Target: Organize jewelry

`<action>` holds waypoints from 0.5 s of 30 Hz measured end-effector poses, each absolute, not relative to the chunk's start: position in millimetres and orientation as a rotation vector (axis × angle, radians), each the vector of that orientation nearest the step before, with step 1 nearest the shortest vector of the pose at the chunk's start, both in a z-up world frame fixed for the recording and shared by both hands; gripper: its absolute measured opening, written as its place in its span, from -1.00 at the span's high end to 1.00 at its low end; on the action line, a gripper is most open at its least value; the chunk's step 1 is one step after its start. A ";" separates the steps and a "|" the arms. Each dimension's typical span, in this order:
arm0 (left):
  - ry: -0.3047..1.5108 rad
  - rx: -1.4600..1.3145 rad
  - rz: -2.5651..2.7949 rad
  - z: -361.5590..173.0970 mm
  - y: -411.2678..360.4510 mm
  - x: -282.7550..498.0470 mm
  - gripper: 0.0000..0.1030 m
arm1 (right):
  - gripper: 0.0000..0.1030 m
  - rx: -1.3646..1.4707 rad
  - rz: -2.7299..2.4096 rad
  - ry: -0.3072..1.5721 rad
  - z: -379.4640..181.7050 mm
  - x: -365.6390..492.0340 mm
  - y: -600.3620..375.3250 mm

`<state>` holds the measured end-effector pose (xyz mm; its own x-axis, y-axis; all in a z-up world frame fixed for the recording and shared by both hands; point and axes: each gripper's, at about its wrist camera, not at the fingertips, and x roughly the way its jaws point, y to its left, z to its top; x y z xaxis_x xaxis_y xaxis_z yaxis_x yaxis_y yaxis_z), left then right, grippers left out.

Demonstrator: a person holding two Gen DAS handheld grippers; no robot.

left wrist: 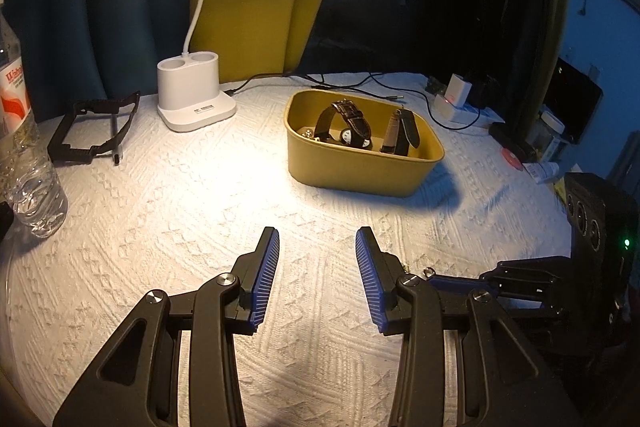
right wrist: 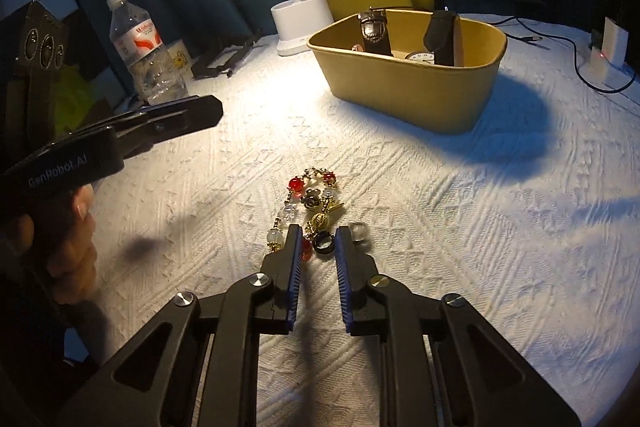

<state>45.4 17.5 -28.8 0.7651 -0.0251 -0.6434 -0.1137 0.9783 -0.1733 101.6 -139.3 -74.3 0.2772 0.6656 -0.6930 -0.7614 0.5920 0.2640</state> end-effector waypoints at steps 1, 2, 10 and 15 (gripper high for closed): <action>0.703 -0.204 0.048 -29.2 16.4 46.3 0.18 | 0.98 -0.134 0.961 0.854 -74.2 99.6 -138.9; 0.707 -0.202 0.047 -29.6 15.4 47.0 0.18 | 0.98 -0.133 0.966 0.854 -73.8 97.8 -139.1; 0.764 -0.194 0.029 -40.4 4.8 50.9 0.18 | 0.98 -0.163 0.923 0.792 -62.8 98.2 -153.3; 0.817 -0.184 -0.006 -54.3 -10.2 54.6 0.18 | 0.98 -0.175 0.914 0.781 -60.3 101.3 -158.3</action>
